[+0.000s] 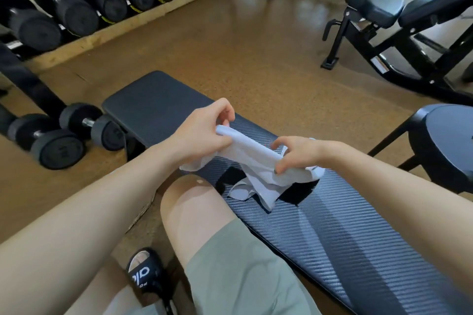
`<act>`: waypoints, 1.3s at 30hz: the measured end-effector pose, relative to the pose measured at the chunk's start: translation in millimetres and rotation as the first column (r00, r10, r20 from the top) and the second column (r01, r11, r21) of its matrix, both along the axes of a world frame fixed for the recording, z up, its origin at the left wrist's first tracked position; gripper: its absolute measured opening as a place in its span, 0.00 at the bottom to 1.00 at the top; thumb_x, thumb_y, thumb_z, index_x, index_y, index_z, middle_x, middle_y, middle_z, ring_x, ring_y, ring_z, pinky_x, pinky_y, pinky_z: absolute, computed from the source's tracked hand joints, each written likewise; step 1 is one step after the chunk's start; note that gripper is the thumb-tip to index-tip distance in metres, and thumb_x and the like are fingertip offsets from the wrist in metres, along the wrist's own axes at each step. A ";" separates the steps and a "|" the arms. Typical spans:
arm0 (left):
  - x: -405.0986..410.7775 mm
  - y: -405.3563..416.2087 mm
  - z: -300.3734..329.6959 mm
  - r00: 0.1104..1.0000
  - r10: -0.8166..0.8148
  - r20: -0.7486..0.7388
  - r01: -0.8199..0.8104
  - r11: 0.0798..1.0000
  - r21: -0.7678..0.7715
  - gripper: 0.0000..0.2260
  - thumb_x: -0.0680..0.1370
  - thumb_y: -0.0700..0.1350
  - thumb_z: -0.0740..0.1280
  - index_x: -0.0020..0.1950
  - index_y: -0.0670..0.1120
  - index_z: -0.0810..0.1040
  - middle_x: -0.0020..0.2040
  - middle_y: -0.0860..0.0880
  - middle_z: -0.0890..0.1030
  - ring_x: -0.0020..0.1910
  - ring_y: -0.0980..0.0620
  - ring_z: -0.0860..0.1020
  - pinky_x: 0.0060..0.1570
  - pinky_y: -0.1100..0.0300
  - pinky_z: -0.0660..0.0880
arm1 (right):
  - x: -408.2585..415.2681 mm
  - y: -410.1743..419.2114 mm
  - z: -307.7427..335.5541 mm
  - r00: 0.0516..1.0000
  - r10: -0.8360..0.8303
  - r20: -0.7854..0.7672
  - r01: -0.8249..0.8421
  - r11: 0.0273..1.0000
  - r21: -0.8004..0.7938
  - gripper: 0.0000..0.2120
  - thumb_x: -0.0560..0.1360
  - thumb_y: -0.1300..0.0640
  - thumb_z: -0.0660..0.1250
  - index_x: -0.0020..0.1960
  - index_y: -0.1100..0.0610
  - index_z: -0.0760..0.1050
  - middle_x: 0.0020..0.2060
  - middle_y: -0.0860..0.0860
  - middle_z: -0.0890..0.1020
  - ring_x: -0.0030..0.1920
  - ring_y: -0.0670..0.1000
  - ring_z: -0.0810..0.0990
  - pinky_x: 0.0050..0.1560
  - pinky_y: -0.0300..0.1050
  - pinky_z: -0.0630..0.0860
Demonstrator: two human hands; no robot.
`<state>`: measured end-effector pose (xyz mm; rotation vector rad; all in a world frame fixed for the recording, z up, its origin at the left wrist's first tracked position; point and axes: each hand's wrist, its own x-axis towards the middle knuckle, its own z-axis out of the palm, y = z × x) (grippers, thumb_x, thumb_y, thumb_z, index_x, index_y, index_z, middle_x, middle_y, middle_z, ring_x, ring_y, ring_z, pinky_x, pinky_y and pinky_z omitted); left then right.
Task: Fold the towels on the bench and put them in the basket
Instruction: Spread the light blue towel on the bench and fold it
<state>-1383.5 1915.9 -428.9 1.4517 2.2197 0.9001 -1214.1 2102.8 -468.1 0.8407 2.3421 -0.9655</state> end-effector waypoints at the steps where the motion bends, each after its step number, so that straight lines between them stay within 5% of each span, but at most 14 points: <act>1: -1.1 0.0 0.8 0.999 -0.013 -0.030 0.013 1.000 0.002 0.16 0.68 0.36 0.66 0.50 0.53 0.71 0.42 0.54 0.77 0.40 0.50 0.74 0.38 0.52 0.73 | -0.5 1.7 -0.9 1.000 -0.017 -0.004 0.017 0.999 -0.031 0.24 0.70 0.53 0.75 0.65 0.54 0.74 0.51 0.54 0.82 0.45 0.52 0.80 0.37 0.39 0.73; 4: -7.6 -2.7 2.7 0.997 -0.022 -0.074 0.023 1.000 0.019 0.16 0.68 0.36 0.65 0.50 0.54 0.70 0.42 0.54 0.76 0.40 0.49 0.73 0.38 0.49 0.73 | 3.1 5.4 -4.2 0.994 -0.112 -0.008 0.105 0.951 -0.292 0.23 0.61 0.55 0.74 0.54 0.65 0.80 0.44 0.63 0.85 0.41 0.58 0.82 0.38 0.46 0.73; 7: -15.6 -3.3 4.8 0.964 0.000 -0.264 0.006 1.000 0.019 0.13 0.70 0.38 0.64 0.49 0.53 0.68 0.41 0.53 0.74 0.40 0.49 0.72 0.37 0.46 0.72 | -4.9 8.6 4.9 0.948 -0.260 -0.184 0.222 0.954 -0.202 0.10 0.64 0.61 0.72 0.44 0.63 0.78 0.34 0.57 0.77 0.35 0.54 0.76 0.30 0.40 0.69; 12: -18.9 5.8 16.8 0.918 0.172 -0.358 -0.069 0.957 0.282 0.09 0.75 0.41 0.67 0.48 0.48 0.67 0.39 0.51 0.72 0.36 0.49 0.71 0.33 0.53 0.69 | -11.5 3.8 46.6 0.468 -0.291 -0.834 0.610 0.790 0.066 0.08 0.68 0.60 0.67 0.47 0.54 0.75 0.35 0.46 0.75 0.36 0.47 0.73 0.32 0.44 0.68; 14: -23.2 6.6 14.2 0.885 0.179 -0.430 -0.067 0.963 0.263 0.08 0.77 0.43 0.67 0.48 0.49 0.67 0.40 0.51 0.72 0.34 0.47 0.72 0.32 0.52 0.69 | -7.9 -2.2 45.6 0.548 -0.115 -0.829 0.510 0.831 0.222 0.15 0.68 0.61 0.67 0.52 0.53 0.70 0.36 0.48 0.77 0.38 0.51 0.76 0.36 0.47 0.72; 16: -33.1 3.3 2.9 0.827 0.085 -0.556 -0.026 0.993 0.114 0.07 0.77 0.43 0.65 0.47 0.48 0.66 0.41 0.51 0.71 0.35 0.45 0.73 0.33 0.49 0.71 | -5.4 -13.2 26.3 0.803 0.023 -0.596 0.219 0.918 0.331 0.21 0.67 0.58 0.69 0.56 0.51 0.65 0.40 0.51 0.80 0.42 0.57 0.80 0.39 0.50 0.76; 19: -44.9 -5.8 -24.8 0.729 -0.168 -0.664 -0.055 0.952 -0.301 0.04 0.78 0.44 0.63 0.48 0.48 0.67 0.46 0.49 0.74 0.44 0.45 0.76 0.39 0.52 0.67 | -1.2 -31.8 -16.1 0.961 0.184 -0.207 -0.141 0.968 0.207 0.27 0.68 0.53 0.72 0.65 0.50 0.67 0.43 0.47 0.82 0.47 0.51 0.81 0.47 0.46 0.75; 21: -45.9 -11.9 -46.0 0.651 -0.310 -0.693 -0.152 0.841 -0.519 0.07 0.78 0.47 0.62 0.54 0.48 0.69 0.53 0.48 0.77 0.51 0.45 0.76 0.44 0.54 0.64 | -3.2 -32.9 -34.9 0.961 0.098 -0.260 -0.045 0.978 0.202 0.24 0.70 0.54 0.72 0.65 0.52 0.73 0.42 0.46 0.83 0.47 0.49 0.80 0.50 0.47 0.76; 23: -44.1 -15.8 -64.2 0.748 -0.300 -0.592 -0.190 0.758 -0.624 0.18 0.75 0.49 0.64 0.63 0.47 0.68 0.60 0.47 0.76 0.58 0.44 0.75 0.52 0.53 0.67 | -8.5 -26.0 -46.5 0.941 0.064 -0.332 0.046 0.948 0.314 0.23 0.70 0.55 0.71 0.64 0.53 0.74 0.47 0.48 0.81 0.53 0.53 0.80 0.52 0.48 0.75; 26: -31.4 -8.1 -78.4 0.927 -0.155 -0.342 -0.076 0.814 -0.576 0.33 0.72 0.51 0.68 0.76 0.49 0.62 0.68 0.45 0.73 0.66 0.42 0.70 0.63 0.48 0.69 | -14.4 -24.9 -61.1 0.961 0.138 -0.239 -0.044 0.932 0.361 0.23 0.72 0.53 0.70 0.66 0.53 0.72 0.56 0.53 0.76 0.60 0.56 0.74 0.59 0.48 0.71; 30: -4.9 15.4 -89.9 0.912 -0.270 -0.310 0.108 0.885 -0.452 0.31 0.74 0.53 0.68 0.77 0.53 0.65 0.72 0.49 0.71 0.70 0.45 0.68 0.68 0.51 0.65 | -14.4 -41.2 -70.6 0.942 0.234 -0.242 -0.121 0.906 0.406 0.19 0.73 0.53 0.68 0.63 0.54 0.72 0.53 0.53 0.79 0.55 0.57 0.78 0.52 0.51 0.76; 33: 10.4 31.4 -102.6 0.812 -0.417 -0.407 0.206 0.859 -0.469 0.25 0.73 0.55 0.67 0.69 0.52 0.72 0.66 0.50 0.75 0.67 0.47 0.71 0.67 0.51 0.64 | -16.8 -41.4 -70.2 0.921 0.233 -0.312 -0.081 0.898 0.433 0.03 0.74 0.57 0.64 0.47 0.50 0.74 0.43 0.52 0.80 0.46 0.57 0.79 0.43 0.51 0.75; 35: 20.3 38.4 -101.4 0.813 -0.380 -0.442 0.187 0.888 -0.419 0.17 0.75 0.53 0.67 0.60 0.48 0.74 0.59 0.48 0.78 0.61 0.45 0.74 0.61 0.51 0.66 | -18.6 -39.2 -67.7 0.892 0.133 -0.431 0.025 0.939 0.342 0.08 0.72 0.58 0.64 0.36 0.49 0.71 0.33 0.49 0.77 0.38 0.53 0.76 0.38 0.49 0.71; 39: 17.6 41.8 -80.1 0.883 -0.211 -0.419 0.111 0.962 -0.251 0.03 0.78 0.45 0.61 0.47 0.49 0.66 0.48 0.45 0.78 0.51 0.41 0.76 0.48 0.49 0.68 | -17.4 -33.3 -50.0 0.789 -0.021 -0.615 0.154 0.974 0.164 0.01 0.73 0.55 0.68 0.44 0.50 0.76 0.32 0.45 0.77 0.33 0.43 0.75 0.36 0.43 0.69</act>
